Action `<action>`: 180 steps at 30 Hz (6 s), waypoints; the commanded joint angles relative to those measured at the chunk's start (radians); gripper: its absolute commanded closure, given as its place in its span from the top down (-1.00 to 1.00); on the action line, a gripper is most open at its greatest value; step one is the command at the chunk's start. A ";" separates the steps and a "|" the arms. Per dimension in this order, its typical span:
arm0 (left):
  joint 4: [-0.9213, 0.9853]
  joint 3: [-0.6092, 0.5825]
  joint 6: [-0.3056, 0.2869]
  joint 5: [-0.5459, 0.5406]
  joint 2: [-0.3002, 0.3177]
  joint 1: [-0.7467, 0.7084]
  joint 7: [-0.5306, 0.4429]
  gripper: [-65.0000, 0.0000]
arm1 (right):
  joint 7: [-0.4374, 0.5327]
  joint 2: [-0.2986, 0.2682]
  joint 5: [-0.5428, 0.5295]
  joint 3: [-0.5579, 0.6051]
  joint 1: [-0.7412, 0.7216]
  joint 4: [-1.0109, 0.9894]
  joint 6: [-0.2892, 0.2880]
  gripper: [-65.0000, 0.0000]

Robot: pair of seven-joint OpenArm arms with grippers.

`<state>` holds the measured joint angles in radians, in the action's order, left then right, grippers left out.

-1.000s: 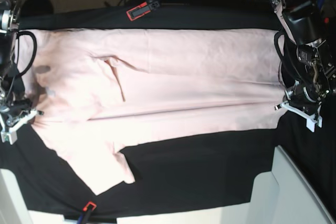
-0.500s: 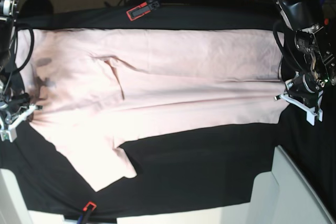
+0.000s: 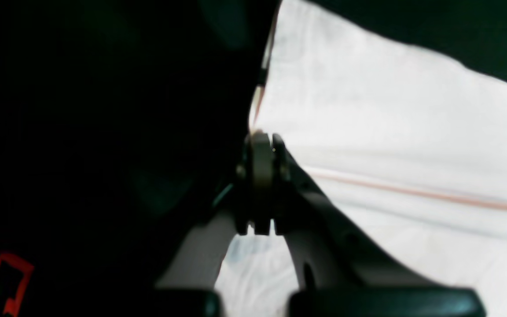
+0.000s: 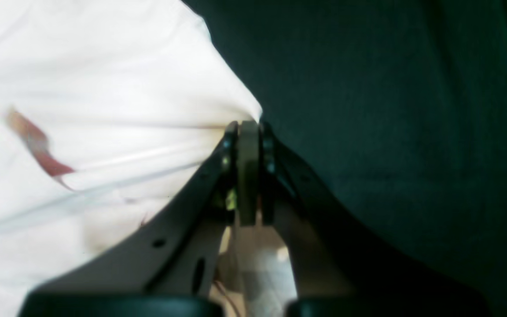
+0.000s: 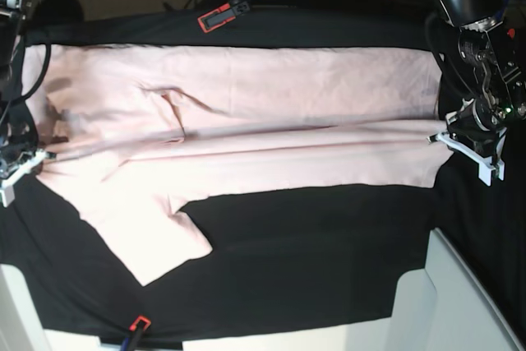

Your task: Fold the T-shirt properly

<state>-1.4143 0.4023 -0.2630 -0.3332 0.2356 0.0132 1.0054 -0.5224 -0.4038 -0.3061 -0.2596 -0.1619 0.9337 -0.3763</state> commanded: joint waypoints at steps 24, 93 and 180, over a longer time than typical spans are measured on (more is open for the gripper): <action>0.005 -0.003 0.008 0.026 -0.028 -0.137 -0.078 -1.00 | -0.163 0.007 0.003 -0.031 0.066 0.034 0.015 -0.86; 0.030 0.008 0.008 0.150 -0.066 -0.137 -0.135 -1.00 | 0.149 0.085 0.008 0.386 -0.469 -0.603 0.017 0.67; 0.648 -0.093 -0.180 0.151 0.112 0.376 -0.148 0.10 | 0.141 0.081 0.008 0.388 -0.446 -0.601 0.018 -1.00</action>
<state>-0.7525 0.3073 -0.4385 -0.1761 0.3355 0.3649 0.8688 -0.3786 -0.3103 -0.2996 0.1276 -0.5835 0.3241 -0.3576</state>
